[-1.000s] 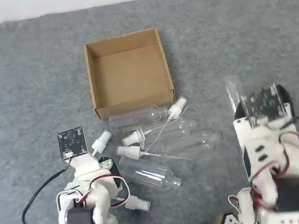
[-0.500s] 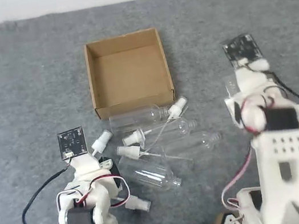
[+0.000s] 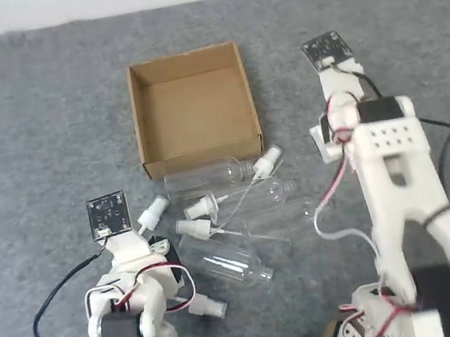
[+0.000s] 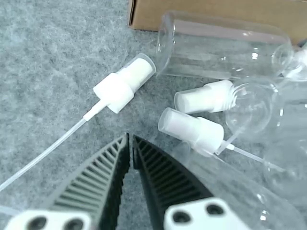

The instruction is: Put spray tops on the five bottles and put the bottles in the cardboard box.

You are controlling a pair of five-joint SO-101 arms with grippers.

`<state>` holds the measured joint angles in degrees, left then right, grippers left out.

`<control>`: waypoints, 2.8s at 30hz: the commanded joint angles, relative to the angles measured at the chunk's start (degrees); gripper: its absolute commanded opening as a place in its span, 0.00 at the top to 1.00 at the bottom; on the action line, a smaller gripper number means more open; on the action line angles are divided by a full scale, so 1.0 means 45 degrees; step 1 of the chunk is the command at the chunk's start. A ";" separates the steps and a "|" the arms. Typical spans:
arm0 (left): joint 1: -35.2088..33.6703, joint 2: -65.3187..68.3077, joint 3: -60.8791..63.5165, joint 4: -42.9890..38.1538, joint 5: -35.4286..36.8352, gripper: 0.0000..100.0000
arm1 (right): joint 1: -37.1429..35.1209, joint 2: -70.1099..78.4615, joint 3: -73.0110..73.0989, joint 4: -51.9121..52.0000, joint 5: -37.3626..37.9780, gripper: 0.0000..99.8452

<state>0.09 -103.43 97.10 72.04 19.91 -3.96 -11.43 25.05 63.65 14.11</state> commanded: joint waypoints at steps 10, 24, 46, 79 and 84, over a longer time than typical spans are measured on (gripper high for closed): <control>0.0000 -0.0234 -0.0127 0.0059 -0.0059 0.99 | 0.1221 0.4659 -0.4044 -0.0381 -0.0156 0.76; 0.0000 -0.0234 -0.0127 0.0059 -0.0059 0.99 | 0.1416 0.6652 -0.4552 -0.0361 -0.0156 0.78; 0.0000 -0.0234 -0.0127 0.0059 -0.0059 0.99 | 0.2198 0.6574 -0.7853 0.3937 -0.2716 0.99; 0.0000 -0.0234 -0.0127 0.0059 -0.0059 0.99 | 0.3683 0.6652 -0.8361 0.5382 -1.1448 0.99; 0.0000 -0.0234 -0.0127 0.0059 -0.0059 0.99 | 0.3780 0.6711 -0.8303 0.5382 -1.4222 0.99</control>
<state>0.09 -103.43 97.10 72.04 19.91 12.04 19.60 -8.97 86.95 -42.95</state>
